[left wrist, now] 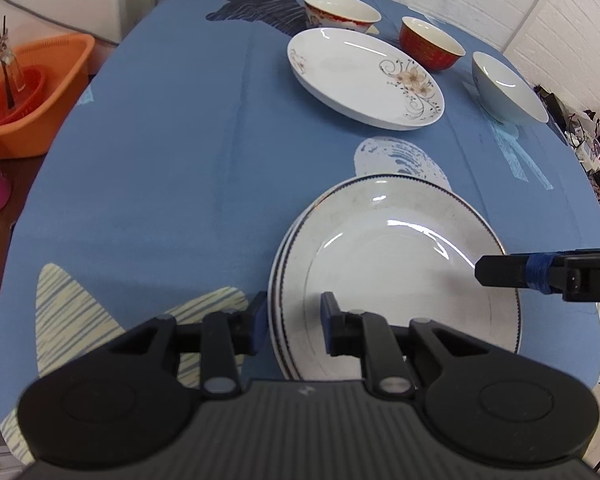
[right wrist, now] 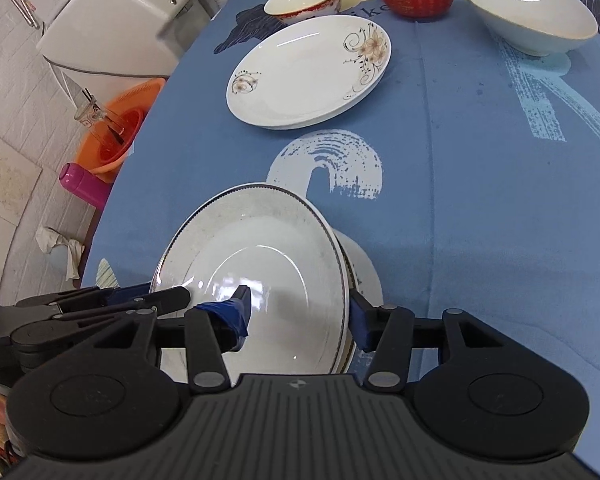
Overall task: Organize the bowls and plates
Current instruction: 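Open both grippers to release the stacked plate, then grasp the floral-print white plate rim with both grippers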
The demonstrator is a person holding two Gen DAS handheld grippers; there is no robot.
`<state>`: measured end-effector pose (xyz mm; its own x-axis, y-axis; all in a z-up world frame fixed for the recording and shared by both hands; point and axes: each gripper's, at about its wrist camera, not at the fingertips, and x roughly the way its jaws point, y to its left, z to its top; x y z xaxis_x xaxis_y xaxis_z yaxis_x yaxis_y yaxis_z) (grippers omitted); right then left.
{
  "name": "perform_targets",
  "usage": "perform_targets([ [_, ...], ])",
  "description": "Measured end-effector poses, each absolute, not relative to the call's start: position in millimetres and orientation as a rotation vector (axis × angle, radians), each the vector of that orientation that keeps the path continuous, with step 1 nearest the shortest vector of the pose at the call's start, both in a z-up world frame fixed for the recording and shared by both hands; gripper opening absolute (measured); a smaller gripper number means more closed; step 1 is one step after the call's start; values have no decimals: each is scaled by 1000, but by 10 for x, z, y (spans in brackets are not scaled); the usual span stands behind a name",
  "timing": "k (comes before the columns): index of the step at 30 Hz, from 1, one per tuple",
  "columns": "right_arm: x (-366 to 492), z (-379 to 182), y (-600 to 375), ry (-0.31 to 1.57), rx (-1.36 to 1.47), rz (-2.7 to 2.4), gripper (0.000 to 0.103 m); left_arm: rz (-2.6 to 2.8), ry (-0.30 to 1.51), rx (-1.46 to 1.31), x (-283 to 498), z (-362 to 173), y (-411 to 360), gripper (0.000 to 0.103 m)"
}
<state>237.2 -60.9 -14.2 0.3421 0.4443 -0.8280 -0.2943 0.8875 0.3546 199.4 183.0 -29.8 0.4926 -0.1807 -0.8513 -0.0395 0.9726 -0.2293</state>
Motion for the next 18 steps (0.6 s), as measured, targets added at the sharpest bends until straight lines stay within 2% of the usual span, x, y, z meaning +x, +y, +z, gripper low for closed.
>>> perform_targets([
  [3, 2373, -134, -607, 1101, 105, 473, 38, -96, 1040, -229, 1973, -244, 1850, 16],
  [5, 2366, -79, -618, 1055, 67, 470, 37, -94, 1016, -212, 1940, -149, 1875, 22],
  [6, 2361, -50, -616, 1036, 53, 467, 37, -82, 998, -204, 1927, -86, 1902, 46],
  [7, 2385, -20, -629, 1021, 45, 473, 37, -76, 974, -203, 1924, -18, 1935, 64],
  [13, 2748, 164, -828, 969, 96, 424, 37, -53, 890, -192, 2416, 349, 2057, 65],
  [18, 3301, 231, -743, 928, 62, 356, 38, -62, 960, -237, 3293, 194, 2065, 66],
])
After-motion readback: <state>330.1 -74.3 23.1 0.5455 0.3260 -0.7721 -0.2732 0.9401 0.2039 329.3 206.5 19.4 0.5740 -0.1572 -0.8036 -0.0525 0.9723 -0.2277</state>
